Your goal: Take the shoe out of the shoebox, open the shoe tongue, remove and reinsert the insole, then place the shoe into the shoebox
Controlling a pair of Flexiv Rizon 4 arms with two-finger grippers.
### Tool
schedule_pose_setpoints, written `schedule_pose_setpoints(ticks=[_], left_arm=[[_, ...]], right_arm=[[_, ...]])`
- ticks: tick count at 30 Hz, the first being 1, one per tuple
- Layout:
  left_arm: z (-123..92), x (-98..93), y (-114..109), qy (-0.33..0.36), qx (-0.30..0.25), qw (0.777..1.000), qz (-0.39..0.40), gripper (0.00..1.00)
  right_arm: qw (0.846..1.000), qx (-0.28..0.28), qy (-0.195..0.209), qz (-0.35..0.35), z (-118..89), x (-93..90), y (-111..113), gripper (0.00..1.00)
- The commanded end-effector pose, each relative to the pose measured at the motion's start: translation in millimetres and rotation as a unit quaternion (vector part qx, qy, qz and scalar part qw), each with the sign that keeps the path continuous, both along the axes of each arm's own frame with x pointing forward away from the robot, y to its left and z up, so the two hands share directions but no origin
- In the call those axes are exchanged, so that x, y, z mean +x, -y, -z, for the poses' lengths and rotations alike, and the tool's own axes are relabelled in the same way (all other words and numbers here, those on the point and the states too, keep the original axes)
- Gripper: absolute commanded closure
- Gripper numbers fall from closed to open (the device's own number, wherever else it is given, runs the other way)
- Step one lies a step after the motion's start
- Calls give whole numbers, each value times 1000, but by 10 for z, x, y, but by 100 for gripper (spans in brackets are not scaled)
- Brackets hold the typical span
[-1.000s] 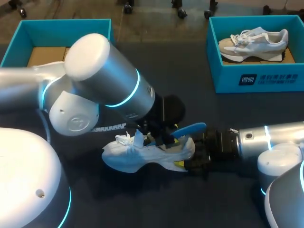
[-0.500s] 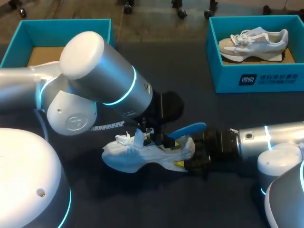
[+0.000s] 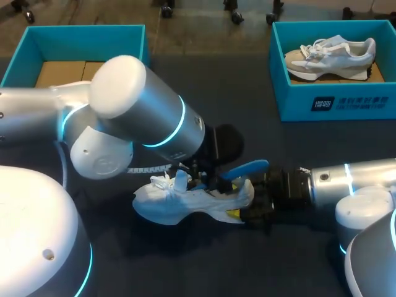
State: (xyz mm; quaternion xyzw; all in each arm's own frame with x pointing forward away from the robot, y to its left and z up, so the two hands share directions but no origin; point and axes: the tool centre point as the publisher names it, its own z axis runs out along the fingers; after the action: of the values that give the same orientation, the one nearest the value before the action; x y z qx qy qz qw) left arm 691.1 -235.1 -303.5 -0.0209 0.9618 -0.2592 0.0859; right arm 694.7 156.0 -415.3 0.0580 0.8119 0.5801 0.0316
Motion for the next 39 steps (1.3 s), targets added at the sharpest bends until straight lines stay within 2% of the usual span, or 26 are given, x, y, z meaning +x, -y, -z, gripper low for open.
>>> schedule_pose_setpoints(ticks=[1, 3, 24, 31, 32, 34, 39], left_arm=[[67, 34, 71, 1, 0, 1000, -4, 33], [84, 53, 82, 4, 2, 1000, -7, 50], [160, 140, 138, 3, 2, 1000, -11, 58], [174, 182, 155, -2, -4, 1000, -12, 76], [182, 187, 159, -5, -5, 1000, -13, 81], [197, 199, 162, -12, -8, 1000, -14, 100], [155, 199, 138, -34, -27, 999, -9, 100]], right_arm=[[1000, -3, 0, 0, 3, -4, -20, 100], [1000, -3, 0, 0, 3, -4, -20, 100], [1000, -3, 0, 0, 3, -4, -20, 100], [1000, -3, 0, 0, 3, -4, -20, 100], [1000, -3, 0, 0, 3, -4, -20, 100], [1000, -3, 0, 0, 3, -4, -20, 100], [1000, -3, 0, 0, 3, -4, -20, 100]])
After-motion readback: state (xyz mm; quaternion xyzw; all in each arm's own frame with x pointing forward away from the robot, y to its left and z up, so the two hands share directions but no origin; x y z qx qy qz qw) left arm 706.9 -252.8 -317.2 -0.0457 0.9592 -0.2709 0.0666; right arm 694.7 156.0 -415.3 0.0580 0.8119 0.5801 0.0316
